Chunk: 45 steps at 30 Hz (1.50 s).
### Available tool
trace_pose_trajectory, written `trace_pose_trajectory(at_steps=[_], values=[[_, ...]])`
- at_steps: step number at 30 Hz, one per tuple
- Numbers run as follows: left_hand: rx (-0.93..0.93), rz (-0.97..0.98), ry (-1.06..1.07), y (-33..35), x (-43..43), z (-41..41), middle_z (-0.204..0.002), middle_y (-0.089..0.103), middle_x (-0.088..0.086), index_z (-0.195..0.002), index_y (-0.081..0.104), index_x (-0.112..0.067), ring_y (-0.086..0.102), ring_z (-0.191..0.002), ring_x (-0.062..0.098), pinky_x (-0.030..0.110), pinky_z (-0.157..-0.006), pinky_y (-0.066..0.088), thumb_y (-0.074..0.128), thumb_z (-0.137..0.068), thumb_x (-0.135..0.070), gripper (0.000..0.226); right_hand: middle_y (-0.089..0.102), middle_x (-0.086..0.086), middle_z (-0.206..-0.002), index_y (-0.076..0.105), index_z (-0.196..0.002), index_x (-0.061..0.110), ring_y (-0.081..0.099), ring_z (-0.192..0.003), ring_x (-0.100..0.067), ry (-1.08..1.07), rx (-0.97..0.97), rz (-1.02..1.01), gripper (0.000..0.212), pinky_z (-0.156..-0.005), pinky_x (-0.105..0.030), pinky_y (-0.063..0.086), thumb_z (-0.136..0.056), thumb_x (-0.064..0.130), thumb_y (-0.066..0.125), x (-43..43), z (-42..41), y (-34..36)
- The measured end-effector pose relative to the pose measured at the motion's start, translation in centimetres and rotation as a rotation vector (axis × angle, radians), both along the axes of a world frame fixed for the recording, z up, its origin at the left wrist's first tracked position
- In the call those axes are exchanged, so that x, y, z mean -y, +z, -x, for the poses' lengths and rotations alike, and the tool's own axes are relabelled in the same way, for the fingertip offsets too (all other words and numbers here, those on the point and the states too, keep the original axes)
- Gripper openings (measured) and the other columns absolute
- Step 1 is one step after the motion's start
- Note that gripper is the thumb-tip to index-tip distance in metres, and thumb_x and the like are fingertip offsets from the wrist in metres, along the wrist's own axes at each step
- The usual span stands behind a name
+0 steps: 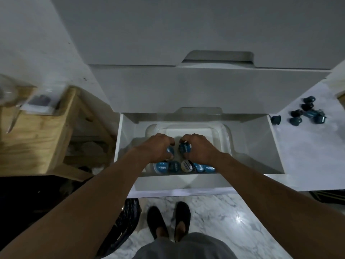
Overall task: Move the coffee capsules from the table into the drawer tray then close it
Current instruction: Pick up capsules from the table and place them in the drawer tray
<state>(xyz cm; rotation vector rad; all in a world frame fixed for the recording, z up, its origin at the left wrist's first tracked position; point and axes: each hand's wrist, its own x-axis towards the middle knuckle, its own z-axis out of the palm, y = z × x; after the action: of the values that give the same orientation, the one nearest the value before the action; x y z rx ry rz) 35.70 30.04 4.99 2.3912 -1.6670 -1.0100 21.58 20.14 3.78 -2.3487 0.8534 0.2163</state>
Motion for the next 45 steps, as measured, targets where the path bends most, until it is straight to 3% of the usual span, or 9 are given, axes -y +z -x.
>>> trace_pose_trajectory(at_steps=[6, 13, 19, 25, 38, 45], values=[[0.05, 0.0, 0.043, -0.2, 0.0, 0.1, -0.125, 0.059, 0.012, -0.124, 0.06, -0.018, 0.057, -0.11, 0.027, 0.033, -0.092, 0.048, 0.068, -0.085, -0.019, 0.04, 0.061, -0.011, -0.122, 0.057, -0.124, 0.013, 0.057, -0.108, -0.026, -0.041, 0.014, -0.025, 0.04, -0.084, -0.024, 0.042, -0.085, 0.015, 0.067, 0.3, 0.1, -0.3], [0.173, -0.02, 0.06, 0.5, 0.1, 0.2, -0.121, 0.059, 0.01, -0.117, 0.064, -0.023, 0.059, -0.104, 0.028, 0.034, -0.083, 0.048, 0.07, -0.083, -0.026, 0.034, 0.063, -0.011, -0.118, 0.059, -0.122, 0.012, 0.059, -0.102, -0.024, -0.075, -0.012, -0.054, 0.039, -0.078, -0.023, 0.042, -0.084, 0.016, 0.07, 0.4, -0.2, -0.6], [0.165, -0.051, 0.131, 0.8, -0.5, -0.4, -0.114, 0.061, 0.007, -0.108, 0.066, -0.021, 0.06, -0.096, 0.024, 0.032, -0.08, 0.048, 0.073, -0.08, -0.028, 0.03, 0.063, -0.01, -0.118, 0.06, -0.12, 0.013, 0.059, -0.103, -0.023, -0.055, -0.023, -0.066, 0.037, -0.081, -0.024, 0.044, -0.084, 0.013, 0.067, 0.0, -0.7, -0.4], [0.176, -0.081, 0.108, 1.1, -0.5, -0.2, -0.115, 0.061, 0.009, -0.114, 0.064, -0.019, 0.061, -0.098, 0.025, 0.032, -0.08, 0.047, 0.07, -0.083, -0.026, 0.033, 0.066, -0.012, -0.114, 0.061, -0.119, 0.012, 0.062, -0.1, -0.025, 0.012, -0.043, -0.075, 0.037, -0.087, -0.033, 0.052, -0.083, 0.006, 0.065, -0.9, -1.4, -0.4], [0.294, -0.074, 0.063, 1.1, -1.0, 0.6, -0.112, 0.061, 0.011, -0.12, 0.059, -0.016, 0.062, -0.095, 0.025, 0.03, -0.068, 0.041, 0.056, -0.092, -0.025, 0.03, 0.066, -0.012, -0.113, 0.06, -0.12, 0.012, 0.061, -0.102, -0.027, 0.042, -0.04, -0.081, 0.036, -0.089, -0.035, 0.051, -0.084, 0.008, 0.062, -1.3, -1.7, -0.4], [0.267, -0.06, 0.117, 1.3, -1.2, 0.7, -0.127, 0.056, 0.01, -0.13, 0.053, -0.02, 0.057, -0.11, 0.027, 0.032, -0.082, 0.043, 0.055, -0.093, -0.029, 0.038, 0.063, -0.013, -0.117, 0.054, -0.126, 0.012, 0.06, -0.104, -0.027, 0.043, -0.035, -0.099, 0.042, -0.089, -0.035, 0.05, -0.086, 0.01, 0.063, -1.1, -1.7, -0.4]])
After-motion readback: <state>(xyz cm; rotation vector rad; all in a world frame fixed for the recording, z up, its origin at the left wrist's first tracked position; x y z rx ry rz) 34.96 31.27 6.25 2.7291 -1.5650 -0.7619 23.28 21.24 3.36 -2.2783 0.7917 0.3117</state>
